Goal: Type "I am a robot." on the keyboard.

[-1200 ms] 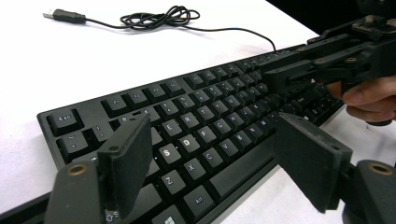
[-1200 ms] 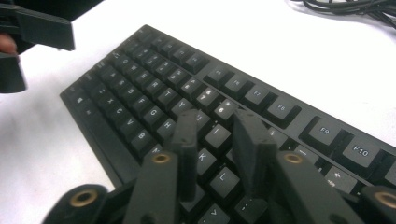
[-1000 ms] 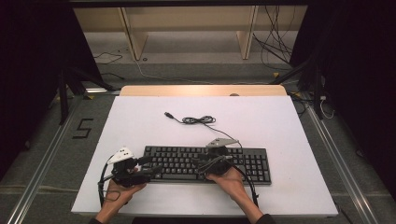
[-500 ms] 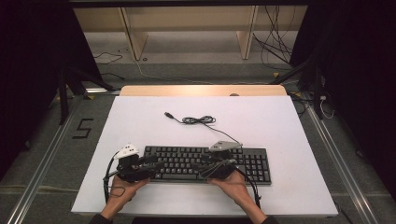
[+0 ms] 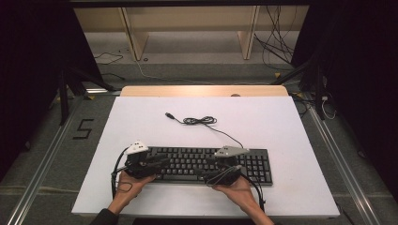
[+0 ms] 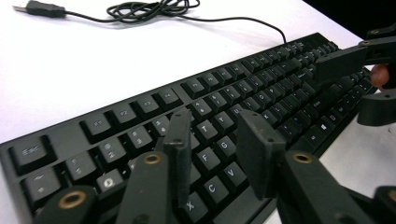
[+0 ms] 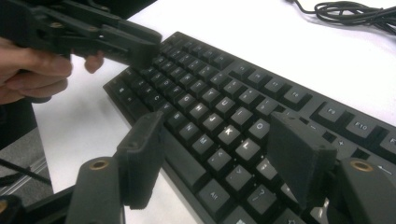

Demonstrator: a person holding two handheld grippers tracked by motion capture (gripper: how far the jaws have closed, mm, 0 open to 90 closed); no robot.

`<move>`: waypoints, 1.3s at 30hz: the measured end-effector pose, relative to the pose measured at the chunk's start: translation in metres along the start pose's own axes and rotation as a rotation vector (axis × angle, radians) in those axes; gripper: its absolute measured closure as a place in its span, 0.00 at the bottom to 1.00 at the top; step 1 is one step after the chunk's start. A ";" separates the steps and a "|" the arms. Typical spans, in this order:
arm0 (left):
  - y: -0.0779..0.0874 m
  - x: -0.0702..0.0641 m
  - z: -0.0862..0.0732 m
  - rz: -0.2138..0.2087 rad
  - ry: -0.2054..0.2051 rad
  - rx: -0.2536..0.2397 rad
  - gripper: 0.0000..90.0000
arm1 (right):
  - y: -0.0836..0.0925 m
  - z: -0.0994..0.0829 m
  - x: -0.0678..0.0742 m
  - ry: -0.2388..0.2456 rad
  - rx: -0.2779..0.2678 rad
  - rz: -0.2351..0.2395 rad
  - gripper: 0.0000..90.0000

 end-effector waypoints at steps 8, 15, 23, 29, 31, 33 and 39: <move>-0.015 -0.004 0.005 0.000 -0.020 0.036 0.91 | 0.006 -0.005 0.001 0.003 0.003 0.004 0.39; -0.028 -0.001 0.007 0.007 -0.021 0.072 0.99 | 0.012 -0.009 0.003 0.009 0.000 0.005 0.39; -0.038 -0.004 0.008 0.021 -0.037 0.116 0.99 | 0.018 -0.009 0.003 0.010 -0.014 0.004 0.38; -0.043 -0.004 0.008 0.025 -0.037 0.134 0.99 | 0.019 -0.010 0.003 0.010 -0.016 0.002 0.38; -0.045 -0.004 0.007 0.028 -0.040 0.140 0.99 | 0.019 -0.010 0.003 0.012 -0.014 0.002 0.38; -0.046 -0.005 0.006 0.029 -0.041 0.146 0.99 | 0.019 -0.010 0.003 0.013 -0.013 0.002 0.38; -0.048 -0.004 0.004 0.037 -0.038 0.156 0.99 | 0.020 -0.010 0.004 0.014 -0.016 0.002 0.38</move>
Point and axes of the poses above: each handheld gripper's, and its own axes: y roughly backward along the jaws, z roughly out of its top, x roughly to its left, the point moved 4 cm from there along -y, roughly forward along the jaws, and after that the axes turned 2 degrees about -x, right-handed, at the moved point
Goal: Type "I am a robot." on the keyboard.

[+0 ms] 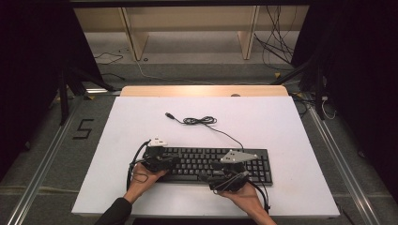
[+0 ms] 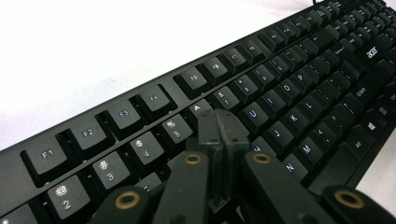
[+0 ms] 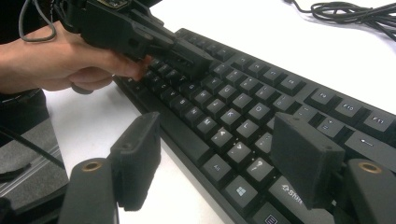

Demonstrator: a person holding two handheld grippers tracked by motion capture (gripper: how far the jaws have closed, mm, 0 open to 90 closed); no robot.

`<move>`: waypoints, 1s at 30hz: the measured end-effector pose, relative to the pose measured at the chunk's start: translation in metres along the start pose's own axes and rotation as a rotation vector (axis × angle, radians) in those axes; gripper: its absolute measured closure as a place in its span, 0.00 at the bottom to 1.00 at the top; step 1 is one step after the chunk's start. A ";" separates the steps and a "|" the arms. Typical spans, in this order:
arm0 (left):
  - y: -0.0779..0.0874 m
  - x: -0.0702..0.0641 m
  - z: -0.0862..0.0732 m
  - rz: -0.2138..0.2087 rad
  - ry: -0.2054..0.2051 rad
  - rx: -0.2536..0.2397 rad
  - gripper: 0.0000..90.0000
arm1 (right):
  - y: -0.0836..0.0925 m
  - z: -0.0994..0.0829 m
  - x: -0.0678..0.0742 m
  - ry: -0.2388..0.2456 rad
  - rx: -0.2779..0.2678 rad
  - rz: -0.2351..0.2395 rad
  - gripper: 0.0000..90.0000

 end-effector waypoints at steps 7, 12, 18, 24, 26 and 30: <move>-0.002 0.000 -0.002 0.002 -0.008 0.015 0.99 | 0.000 0.000 0.000 0.001 0.001 0.000 0.38; -0.001 -0.001 -0.001 0.007 -0.007 0.008 0.99 | 0.001 0.001 0.000 0.001 0.001 -0.003 0.38; 0.004 0.000 0.001 -0.009 -0.001 -0.022 0.95 | 0.002 0.002 -0.001 -0.001 -0.007 -0.005 0.38; 0.014 0.001 0.004 -0.031 0.022 -0.065 0.89 | 0.001 0.002 -0.001 0.001 -0.006 -0.009 0.38; 0.017 0.001 0.005 -0.041 0.030 -0.075 0.87 | 0.001 0.002 -0.001 -0.001 -0.008 -0.010 0.38; 0.021 0.002 0.005 -0.047 0.042 -0.087 0.79 | 0.001 0.002 -0.002 0.000 -0.008 -0.011 0.38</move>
Point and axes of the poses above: each handheld gripper's, and its own axes: y roughly backward along the jaws, z roughly out of its top, x roughly to its left, the point moved 4 cm from there along -y, roughly forward along the jaws, and after that the axes turned 2 degrees about -x, right-handed, at the moved point
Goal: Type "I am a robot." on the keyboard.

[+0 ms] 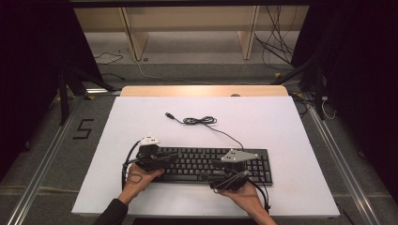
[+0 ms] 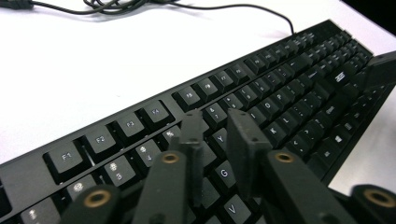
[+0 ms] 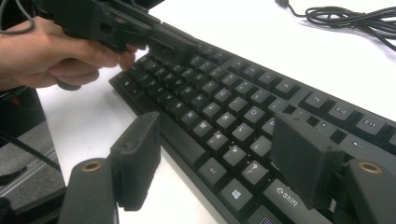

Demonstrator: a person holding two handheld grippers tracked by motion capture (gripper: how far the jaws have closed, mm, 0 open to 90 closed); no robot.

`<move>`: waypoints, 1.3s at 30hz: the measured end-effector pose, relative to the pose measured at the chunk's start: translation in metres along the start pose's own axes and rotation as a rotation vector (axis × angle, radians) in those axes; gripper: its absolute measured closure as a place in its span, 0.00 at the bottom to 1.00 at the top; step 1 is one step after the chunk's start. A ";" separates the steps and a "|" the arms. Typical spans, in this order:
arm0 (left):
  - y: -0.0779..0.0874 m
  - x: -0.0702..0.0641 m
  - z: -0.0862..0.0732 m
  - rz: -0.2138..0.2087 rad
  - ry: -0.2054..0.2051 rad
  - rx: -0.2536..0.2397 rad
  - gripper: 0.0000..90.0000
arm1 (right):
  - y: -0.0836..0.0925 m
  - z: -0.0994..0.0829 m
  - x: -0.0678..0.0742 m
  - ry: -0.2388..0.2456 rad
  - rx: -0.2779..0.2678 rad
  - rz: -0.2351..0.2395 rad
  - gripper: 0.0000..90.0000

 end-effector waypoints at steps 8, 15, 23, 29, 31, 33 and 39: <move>0.010 -0.001 -0.002 -0.029 0.025 -0.028 0.52 | 0.000 0.000 -0.002 -0.002 -0.001 -0.001 0.38; 0.023 -0.003 -0.005 -0.047 0.030 -0.081 0.39 | 0.000 0.001 -0.003 -0.006 -0.002 -0.004 0.38; 0.037 -0.006 -0.010 -0.056 0.019 -0.123 0.35 | -0.002 0.002 -0.003 -0.013 -0.003 -0.003 0.40; 0.042 -0.007 -0.014 -0.060 0.021 -0.136 0.34 | -0.003 0.003 -0.006 -0.027 0.005 -0.016 0.48; 0.044 -0.007 -0.015 -0.062 0.019 -0.139 0.33 | -0.004 0.003 -0.007 -0.030 0.011 -0.021 0.51; 0.046 -0.008 -0.017 -0.065 0.018 -0.144 0.33 | -0.004 0.003 -0.008 -0.034 0.017 -0.026 0.58; 0.049 -0.010 -0.020 -0.062 0.000 -0.148 0.32 | -0.008 0.002 -0.009 -0.023 0.029 -0.025 0.73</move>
Point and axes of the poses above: each handheld gripper's, and its own axes: y roughly backward along the jaws, z roughly out of its top, x roughly to its left, the point moved 4 cm from there along -y, roughly forward along the jaws, and after that the axes turned 2 degrees about -x, right-handed, at the moved point
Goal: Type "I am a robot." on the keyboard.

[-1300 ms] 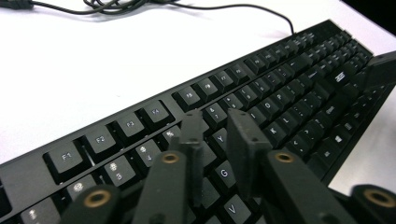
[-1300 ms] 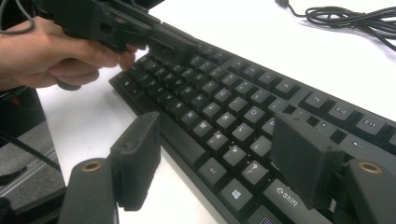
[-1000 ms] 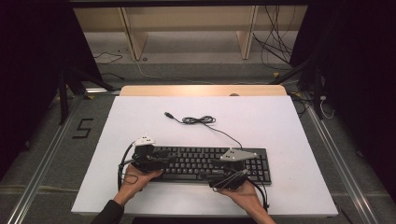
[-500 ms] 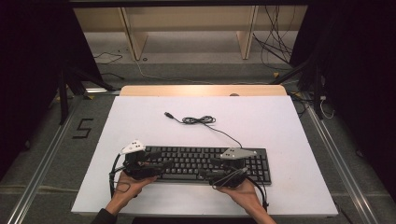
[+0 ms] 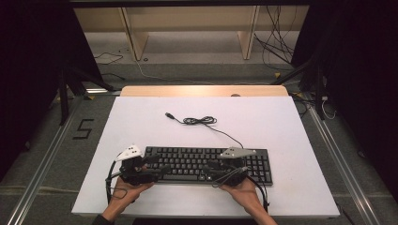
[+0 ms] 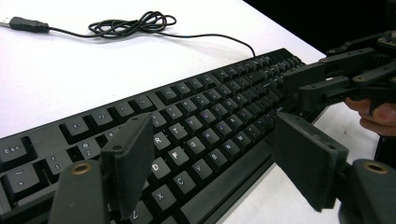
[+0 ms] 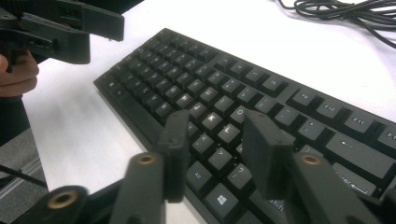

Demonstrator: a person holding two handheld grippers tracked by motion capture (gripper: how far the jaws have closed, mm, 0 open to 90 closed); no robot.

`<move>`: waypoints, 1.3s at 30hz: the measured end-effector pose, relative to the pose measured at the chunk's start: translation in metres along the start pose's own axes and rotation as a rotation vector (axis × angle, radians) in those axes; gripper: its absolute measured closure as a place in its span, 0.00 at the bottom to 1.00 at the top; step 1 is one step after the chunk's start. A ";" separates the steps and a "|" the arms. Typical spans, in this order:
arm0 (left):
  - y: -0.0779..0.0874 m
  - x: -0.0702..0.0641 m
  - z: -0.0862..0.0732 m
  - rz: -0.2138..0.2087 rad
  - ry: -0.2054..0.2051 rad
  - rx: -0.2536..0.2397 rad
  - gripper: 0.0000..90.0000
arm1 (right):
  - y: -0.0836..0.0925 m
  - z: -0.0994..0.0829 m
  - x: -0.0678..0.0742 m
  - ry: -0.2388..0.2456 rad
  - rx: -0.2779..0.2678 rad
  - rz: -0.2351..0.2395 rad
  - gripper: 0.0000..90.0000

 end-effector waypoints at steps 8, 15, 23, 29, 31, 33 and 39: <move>0.005 -0.003 -0.004 0.001 -0.024 -0.005 0.32 | -0.006 -0.001 0.001 0.012 0.024 0.002 0.87; 0.010 -0.004 -0.009 0.005 -0.037 0.001 0.32 | -0.012 -0.004 0.000 0.023 0.051 -0.012 0.97; 0.015 -0.006 -0.017 0.002 -0.037 0.022 0.31 | -0.016 -0.006 0.000 0.042 0.077 -0.028 1.00; 0.016 -0.006 -0.019 0.009 -0.041 0.023 0.28 | -0.019 -0.009 0.000 0.045 0.092 -0.027 1.00; 0.016 -0.006 -0.020 0.010 -0.042 0.024 0.28 | -0.021 -0.009 0.000 0.049 0.096 -0.028 1.00; 0.016 -0.006 -0.020 0.014 -0.053 0.025 0.27 | -0.022 -0.010 0.001 0.050 0.103 -0.027 1.00; 0.018 -0.006 -0.020 0.014 -0.056 0.012 0.27 | -0.024 -0.012 0.000 0.054 0.114 -0.032 1.00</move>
Point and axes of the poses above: each handheld gripper's, and its own axes: y roughly backward along the jaws, z roughly out of its top, x roughly to its left, the point moved 4 cm from there along -y, roughly forward along the jaws, and after that the axes turned 2 degrees about -x, right-handed, at the moved point
